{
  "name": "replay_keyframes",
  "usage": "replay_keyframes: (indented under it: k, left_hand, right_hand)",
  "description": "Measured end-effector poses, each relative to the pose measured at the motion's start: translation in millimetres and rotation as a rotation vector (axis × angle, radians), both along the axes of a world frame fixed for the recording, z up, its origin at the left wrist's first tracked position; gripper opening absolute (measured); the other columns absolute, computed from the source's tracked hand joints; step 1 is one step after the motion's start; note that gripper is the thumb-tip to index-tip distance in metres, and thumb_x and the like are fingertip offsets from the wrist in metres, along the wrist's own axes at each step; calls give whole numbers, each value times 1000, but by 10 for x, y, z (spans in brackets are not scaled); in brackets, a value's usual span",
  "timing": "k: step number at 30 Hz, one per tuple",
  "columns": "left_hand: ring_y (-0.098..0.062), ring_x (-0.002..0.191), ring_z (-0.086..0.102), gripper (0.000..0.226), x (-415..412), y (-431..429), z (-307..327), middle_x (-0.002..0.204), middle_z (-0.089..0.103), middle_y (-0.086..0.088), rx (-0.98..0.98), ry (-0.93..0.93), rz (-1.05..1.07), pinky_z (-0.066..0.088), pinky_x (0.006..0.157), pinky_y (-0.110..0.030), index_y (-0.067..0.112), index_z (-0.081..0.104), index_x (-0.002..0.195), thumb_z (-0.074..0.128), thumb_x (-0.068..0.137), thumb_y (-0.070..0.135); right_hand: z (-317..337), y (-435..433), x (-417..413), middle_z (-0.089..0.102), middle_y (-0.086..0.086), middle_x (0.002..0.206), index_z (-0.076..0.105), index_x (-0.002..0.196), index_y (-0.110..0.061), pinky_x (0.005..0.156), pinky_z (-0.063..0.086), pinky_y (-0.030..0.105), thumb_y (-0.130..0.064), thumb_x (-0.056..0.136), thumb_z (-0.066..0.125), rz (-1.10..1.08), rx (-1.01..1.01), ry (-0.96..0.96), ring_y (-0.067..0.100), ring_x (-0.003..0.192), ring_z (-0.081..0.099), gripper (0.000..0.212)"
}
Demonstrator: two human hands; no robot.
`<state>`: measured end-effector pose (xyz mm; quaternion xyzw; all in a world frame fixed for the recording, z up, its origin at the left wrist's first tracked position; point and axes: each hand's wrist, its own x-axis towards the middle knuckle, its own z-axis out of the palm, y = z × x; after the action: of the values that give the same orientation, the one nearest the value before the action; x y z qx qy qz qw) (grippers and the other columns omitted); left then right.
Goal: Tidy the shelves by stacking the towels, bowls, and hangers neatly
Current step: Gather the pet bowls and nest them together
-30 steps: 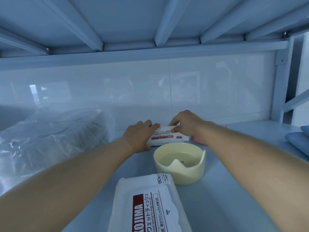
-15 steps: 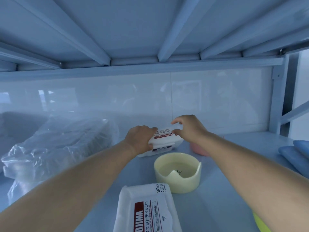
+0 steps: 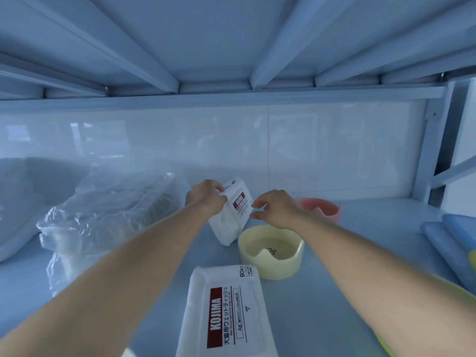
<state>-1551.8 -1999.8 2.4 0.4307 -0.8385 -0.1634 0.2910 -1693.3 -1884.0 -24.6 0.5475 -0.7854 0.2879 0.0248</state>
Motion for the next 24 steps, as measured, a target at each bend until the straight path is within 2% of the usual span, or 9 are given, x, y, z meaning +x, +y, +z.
replay_keyframes:
  k: [3,5,7,9,11,13,15,17,24]
  left_hand:
    - [-26,86,62,29,14,-11,-35,112,61,-5,227,245,48,57,77,-34,27,60,110,56,82,20]
    - [-28,93,58,34,10,25,-48,120,55,-9,401,391,47,57,71,-37,23,56,117,53,85,13]
    - [-32,99,57,40,19,91,-53,132,48,-11,516,415,18,57,68,-40,21,52,125,47,88,7]
    - [-33,101,56,43,44,171,-75,138,43,-10,536,302,-53,57,72,-42,20,51,128,41,91,1]
    - [-31,114,53,43,63,222,-99,138,45,-7,472,120,-174,54,83,-45,19,53,128,40,92,0]
    - [-27,116,53,36,90,264,-130,134,51,-4,361,-48,-293,51,88,-37,22,56,126,45,94,10]
    - [-20,117,53,40,120,254,-158,133,52,-1,118,-296,-338,45,88,-26,25,54,128,57,89,18]
    - [-19,119,51,48,141,221,-192,134,53,-1,-98,-466,-307,42,93,-26,23,52,131,64,84,21]
    - [-21,124,46,45,107,195,-248,136,50,-6,-193,-497,-274,38,95,-25,17,54,129,57,85,12]
  right_hand:
    - [15,-47,69,65,-4,114,66,110,-20,79,40,21,-44,76,72,9,1,-40,12,99,59,42]
    - [10,-71,126,64,-4,117,66,113,-20,82,41,22,-47,73,73,31,10,-52,14,104,59,48]
    - [-13,-92,194,62,-3,121,65,115,-21,87,42,24,-45,72,75,60,38,-32,15,108,57,50]
    - [-33,-113,250,59,-1,125,63,117,-23,91,40,26,-40,74,75,55,60,18,18,113,53,47]
    - [-38,-138,276,57,1,127,64,117,-24,93,39,28,-34,78,73,24,59,65,20,116,51,42]
    - [-50,-168,297,58,3,125,65,115,-23,93,40,28,-30,79,72,5,73,120,22,116,51,37]
    - [-65,-191,314,60,5,122,67,112,-22,92,42,28,-26,78,72,-8,88,149,23,113,53,34]
    - [-68,-201,319,61,6,120,68,109,-22,90,43,27,-24,77,74,-16,85,130,24,110,56,33]
    - [-108,-138,214,57,6,127,62,120,-19,93,39,27,-34,85,64,-49,118,73,24,119,49,38]
